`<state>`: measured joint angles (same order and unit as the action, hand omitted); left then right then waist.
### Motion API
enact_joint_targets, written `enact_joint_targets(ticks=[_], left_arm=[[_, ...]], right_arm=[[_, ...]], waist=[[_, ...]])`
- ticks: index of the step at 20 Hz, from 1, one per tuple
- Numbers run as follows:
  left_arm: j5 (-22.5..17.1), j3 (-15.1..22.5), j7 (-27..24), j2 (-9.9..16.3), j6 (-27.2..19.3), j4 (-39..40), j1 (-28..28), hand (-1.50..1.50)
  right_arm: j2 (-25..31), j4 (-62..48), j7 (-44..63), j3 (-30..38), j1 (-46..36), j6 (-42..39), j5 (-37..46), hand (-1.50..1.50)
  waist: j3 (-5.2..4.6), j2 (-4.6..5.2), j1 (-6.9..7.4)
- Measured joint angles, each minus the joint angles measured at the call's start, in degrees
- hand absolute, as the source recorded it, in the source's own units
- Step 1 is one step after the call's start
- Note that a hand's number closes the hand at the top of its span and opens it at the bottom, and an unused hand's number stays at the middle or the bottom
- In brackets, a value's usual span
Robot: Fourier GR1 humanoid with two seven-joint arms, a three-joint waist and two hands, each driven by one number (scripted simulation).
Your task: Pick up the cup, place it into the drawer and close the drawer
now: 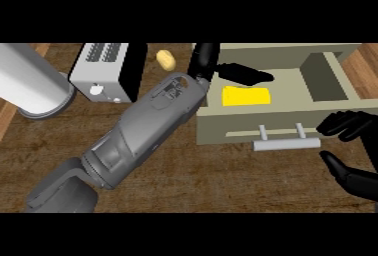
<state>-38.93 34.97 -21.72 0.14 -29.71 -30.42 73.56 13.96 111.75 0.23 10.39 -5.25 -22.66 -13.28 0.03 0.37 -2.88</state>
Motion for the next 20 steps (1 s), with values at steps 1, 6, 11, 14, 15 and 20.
enact_joint_targets(ticks=[1,6,11,14,15,20], left_arm=[[0.03,-0.54,-0.11,0.05,0.36,0.05,0.18,-1.5],[-0.31,-3.5,1.5,2.1,0.87,-3.21,-0.78,-1.5],[-0.07,-5.27,4.2,6.44,1.2,-9.34,-4.19,-1.5],[0.12,-5.71,6.2,10.21,1.76,-15.18,-7.99,-1.5],[0.21,-6.26,6.45,11.4,2.1,-16.42,-8.94,-1.5],[0.18,-7.85,8.5,16.93,3.24,-25.71,-16.23,-1.5]], right_arm=[[0.69,0.27,-0.47,-0.34,0.28,-0.65,1.28,1.5],[2.77,3.0,0.05,-2.68,2.85,-2.43,6.86,1.5],[3.58,4.4,1.08,-4.61,3.35,-1.25,14.36,1.5],[3.16,3.77,0.83,-5.9,4.08,0.2,19.06,1.5],[3.01,2.63,0.12,-6.45,3.72,0.69,20.8,1.5],[1.54,-1.2,-0.82,-10.49,1.36,4.34,29.74,1.5]], waist=[[-0.01,-0.06,0.41],[-0.03,-0.42,2.06],[-0.04,-0.64,3.19],[-0.05,-0.79,3.84],[-0.04,-0.73,3.87],[-0.04,-0.7,4.42]])
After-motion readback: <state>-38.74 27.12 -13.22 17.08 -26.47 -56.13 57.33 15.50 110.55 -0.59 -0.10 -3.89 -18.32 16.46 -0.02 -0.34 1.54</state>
